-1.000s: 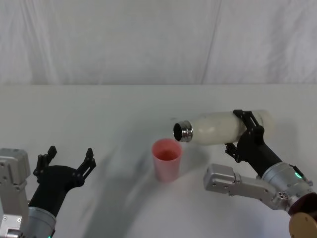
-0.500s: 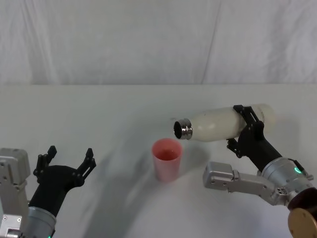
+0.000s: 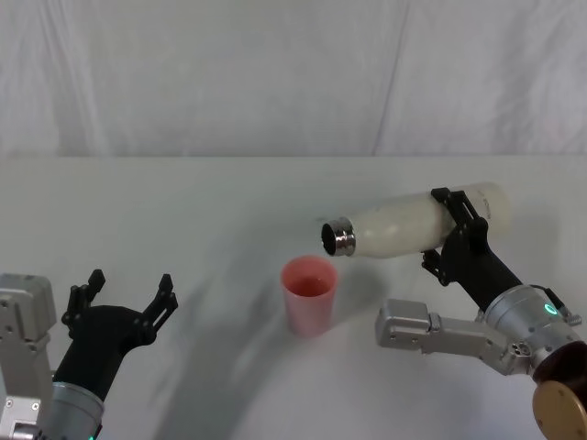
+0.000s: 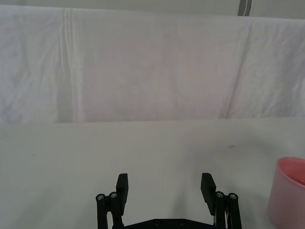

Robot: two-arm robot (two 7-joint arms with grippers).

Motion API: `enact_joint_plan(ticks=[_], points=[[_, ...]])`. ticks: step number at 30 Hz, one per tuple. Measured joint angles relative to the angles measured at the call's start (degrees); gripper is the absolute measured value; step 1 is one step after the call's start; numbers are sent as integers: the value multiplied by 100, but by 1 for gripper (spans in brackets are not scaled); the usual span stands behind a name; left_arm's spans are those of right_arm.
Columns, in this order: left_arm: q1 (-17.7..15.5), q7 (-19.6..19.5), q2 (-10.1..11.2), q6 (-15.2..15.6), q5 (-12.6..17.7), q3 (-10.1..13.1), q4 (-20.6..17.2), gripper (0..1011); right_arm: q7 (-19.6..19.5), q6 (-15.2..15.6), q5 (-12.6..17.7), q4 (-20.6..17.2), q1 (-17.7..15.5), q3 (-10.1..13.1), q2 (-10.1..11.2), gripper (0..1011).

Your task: Grasp the thermos with one hand and pour water into the cup lid.

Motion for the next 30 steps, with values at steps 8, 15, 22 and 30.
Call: enact_joint_plan(ticks=[8, 15, 22, 30], points=[[0, 0, 0, 0, 0, 0, 0, 1001, -54, 8, -85, 22, 41, -55, 22, 950], [0, 0, 0, 0, 0, 0, 0, 1001, -79, 6, -142, 39, 74, -96, 52, 950], [0, 0, 0, 0, 0, 0, 0, 1001, -82, 18, -197, 29, 83, -128, 91, 950], [0, 0, 0, 0, 0, 0, 0, 1001, -96, 36, -274, 28, 113, -164, 115, 950]])
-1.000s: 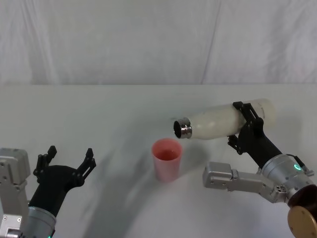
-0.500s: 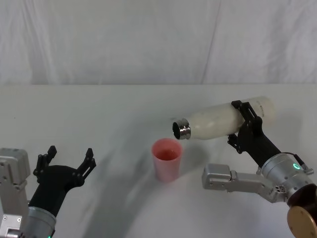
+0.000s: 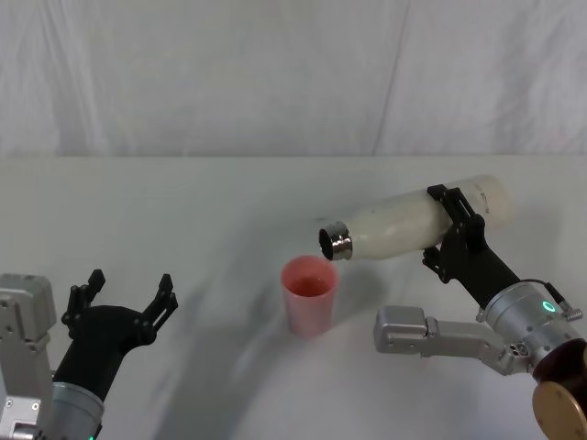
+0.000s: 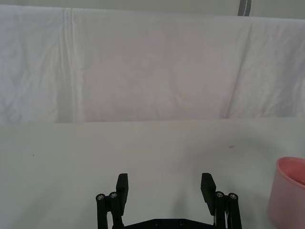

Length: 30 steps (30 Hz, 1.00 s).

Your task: Grasp the thermos with one hand and pour water into the cup lid.

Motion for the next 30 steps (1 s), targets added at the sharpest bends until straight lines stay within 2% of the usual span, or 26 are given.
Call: enact_joint_plan(ticks=[10, 30], points=[[0, 0, 0, 0, 0, 0, 0, 1001, -40, 24, -111, 2, 58, -64, 40, 950], [0, 0, 0, 0, 0, 0, 0, 1001, -2, 39, -60, -31, 67, -35, 53, 950]])
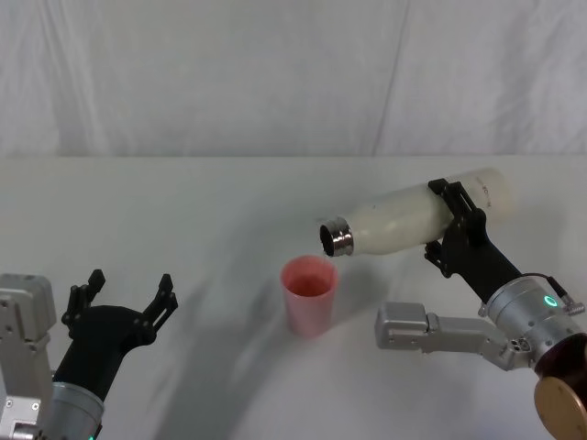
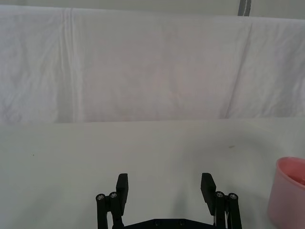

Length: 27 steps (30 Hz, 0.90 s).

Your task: Grasp the thermos with one hand and pour water into the cup lid.

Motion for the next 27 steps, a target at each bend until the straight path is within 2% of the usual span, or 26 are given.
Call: enact_joint_plan(ticks=[27], points=[[0, 0, 0, 0, 0, 0, 0, 1001, 10, 14, 5, -7, -11, -1, -2, 950]])
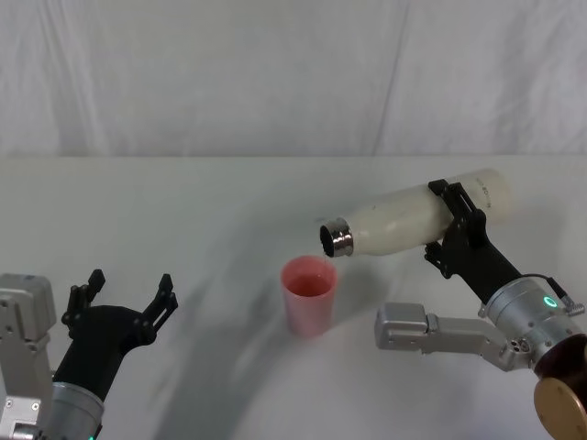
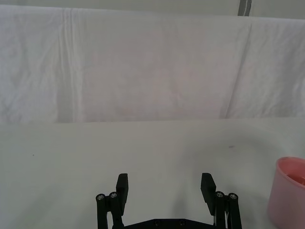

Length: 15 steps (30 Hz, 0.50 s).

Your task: Grasp the thermos with one hand and pour water into the cup lid.

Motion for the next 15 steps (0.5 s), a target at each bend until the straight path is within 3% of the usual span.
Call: enact_joint_plan(ticks=[15], points=[[0, 0, 0, 0, 0, 0, 0, 1001, -1, -16, -3, -20, -2, 1, 18, 950]])
